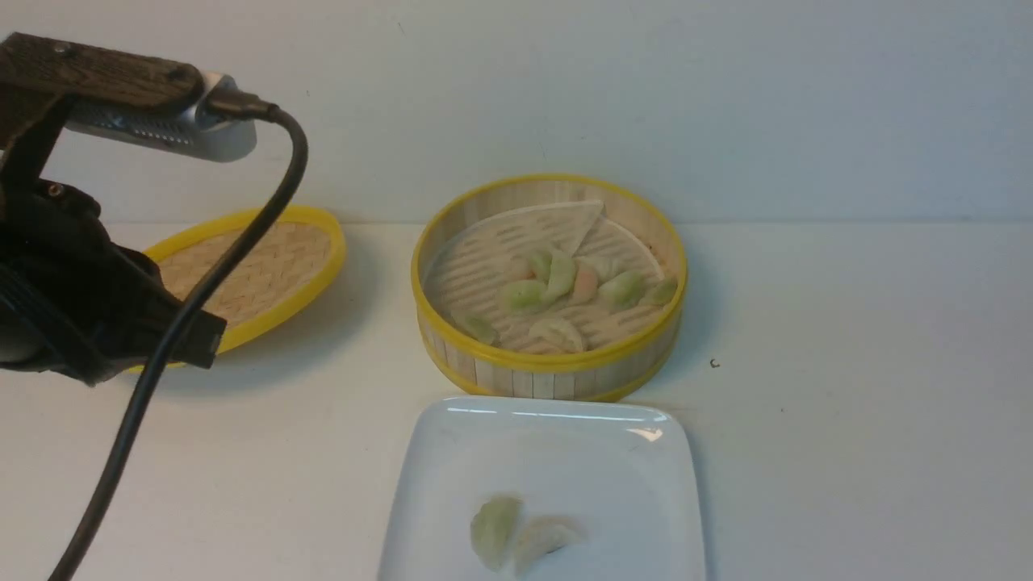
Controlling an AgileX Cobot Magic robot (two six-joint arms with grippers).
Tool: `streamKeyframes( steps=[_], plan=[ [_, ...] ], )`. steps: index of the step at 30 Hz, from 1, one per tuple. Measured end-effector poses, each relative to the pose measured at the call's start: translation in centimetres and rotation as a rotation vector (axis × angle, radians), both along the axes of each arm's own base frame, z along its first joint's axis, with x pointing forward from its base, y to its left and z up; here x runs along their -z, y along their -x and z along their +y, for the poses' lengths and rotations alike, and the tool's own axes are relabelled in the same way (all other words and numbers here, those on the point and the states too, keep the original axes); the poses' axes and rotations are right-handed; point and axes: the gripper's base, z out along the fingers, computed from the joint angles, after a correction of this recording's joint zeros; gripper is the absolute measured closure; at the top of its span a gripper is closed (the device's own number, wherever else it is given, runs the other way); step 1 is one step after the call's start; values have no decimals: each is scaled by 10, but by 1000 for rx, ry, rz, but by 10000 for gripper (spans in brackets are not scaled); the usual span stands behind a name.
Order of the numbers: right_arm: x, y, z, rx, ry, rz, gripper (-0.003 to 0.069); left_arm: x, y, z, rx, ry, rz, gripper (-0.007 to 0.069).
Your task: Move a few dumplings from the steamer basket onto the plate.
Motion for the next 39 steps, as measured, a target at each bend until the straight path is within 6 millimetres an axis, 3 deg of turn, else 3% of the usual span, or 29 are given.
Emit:
streamKeyframes(
  steps=[7, 12, 16, 21, 27, 32, 39],
  plan=[
    [4, 7, -7, 14, -28, -82, 673, -10, 8, 2, 19, 27, -79, 631],
    [4, 7, -7, 14, -29, -82, 673, -33, 40, 12, 38, 84, -213, 631],
    [4, 7, -7, 14, -29, -82, 673, -43, 84, 29, 33, 168, -445, 631],
    [4, 7, -7, 14, -29, -82, 673, -20, 124, 44, 19, 259, -665, 631],
    [4, 7, -6, 14, -28, -81, 673, 12, 149, 53, 9, 347, -811, 631],
    [5, 7, -6, 14, -27, -80, 673, 26, 158, 57, 8, 365, -842, 631],
    [5, 7, -6, 14, -27, -80, 673, 37, 155, 56, 10, 336, -824, 631]
  ],
)
